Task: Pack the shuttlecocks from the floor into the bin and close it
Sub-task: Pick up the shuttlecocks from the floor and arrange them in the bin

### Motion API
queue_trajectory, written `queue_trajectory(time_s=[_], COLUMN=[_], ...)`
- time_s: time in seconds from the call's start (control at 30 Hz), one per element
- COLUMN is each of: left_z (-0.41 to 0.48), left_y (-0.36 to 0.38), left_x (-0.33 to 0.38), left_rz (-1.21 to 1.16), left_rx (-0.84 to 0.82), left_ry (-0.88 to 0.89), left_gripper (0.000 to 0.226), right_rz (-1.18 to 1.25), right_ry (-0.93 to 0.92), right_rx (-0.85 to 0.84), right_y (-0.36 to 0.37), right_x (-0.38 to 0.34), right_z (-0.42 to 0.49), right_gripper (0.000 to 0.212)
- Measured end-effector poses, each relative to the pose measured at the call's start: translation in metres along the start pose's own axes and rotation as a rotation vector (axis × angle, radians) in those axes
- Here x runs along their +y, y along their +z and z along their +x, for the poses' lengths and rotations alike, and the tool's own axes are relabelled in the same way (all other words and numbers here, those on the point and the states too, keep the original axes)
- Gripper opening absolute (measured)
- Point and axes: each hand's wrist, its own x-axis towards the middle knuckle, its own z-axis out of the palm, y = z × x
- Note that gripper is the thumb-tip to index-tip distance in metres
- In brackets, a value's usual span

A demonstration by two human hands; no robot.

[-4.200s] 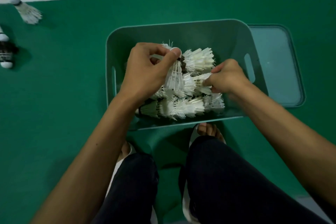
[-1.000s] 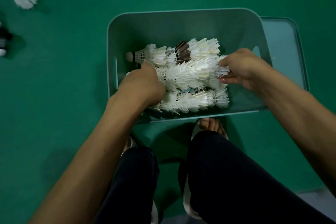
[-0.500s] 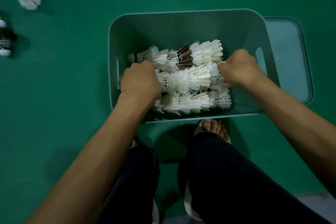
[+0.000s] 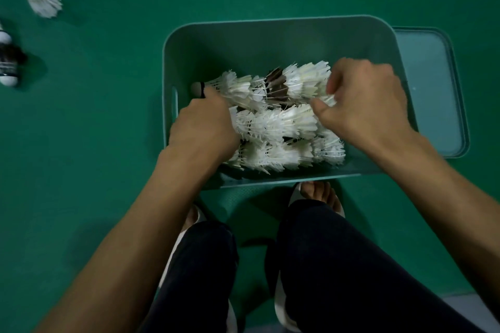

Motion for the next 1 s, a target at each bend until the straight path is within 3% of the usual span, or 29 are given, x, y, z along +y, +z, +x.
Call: queue_trajectory(time_s=[0.07, 0.13, 0.2, 0.27, 0.37, 0.53, 0.73, 1.0], left_z=[-0.005, -0.005, -0.005, -0.004, 0.003, 0.006, 0.004, -0.017], left_y=[-0.006, -0.01, -0.007, -0.004, 0.002, 0.019, 0.016, -0.019], left_x=[0.001, 0.007, 0.014, 0.018, 0.016, 0.015, 0.013, -0.002], left_rz=[0.051, 0.106, 0.112, 0.092, 0.083, 0.186, 0.167, 0.068], left_rx=[-0.065, -0.266, -0.431, -0.431, -0.302, -0.332, -0.28, -0.31], left_ry=[0.089, 0.197, 0.238, 0.242, 0.28, 0.287, 0.288, 0.396], left_gripper=[0.034, 0.02, 0.033, 0.047, 0.046, 0.025, 0.018, 0.039], right_rz=[0.016, -0.047, -0.071, -0.067, -0.034, -0.096, -0.144, -0.186], right_ry=[-0.074, -0.155, -0.212, -0.229, -0.257, -0.272, -0.288, -0.256], right_rx=[-0.228, -0.48, -0.582, -0.54, -0.404, -0.519, -0.471, -0.474], right_y=[-0.004, 0.001, 0.01, 0.013, 0.01, 0.028, 0.028, -0.003], right_x=[-0.005, -0.011, -0.012, -0.01, -0.006, -0.007, -0.003, -0.011], right_z=[-0.001, -0.004, -0.006, -0.006, 0.001, 0.003, -0.001, 0.003], right_gripper=[0.023, 0.024, 0.014, 0.021, 0.023, 0.02, 0.019, 0.021])
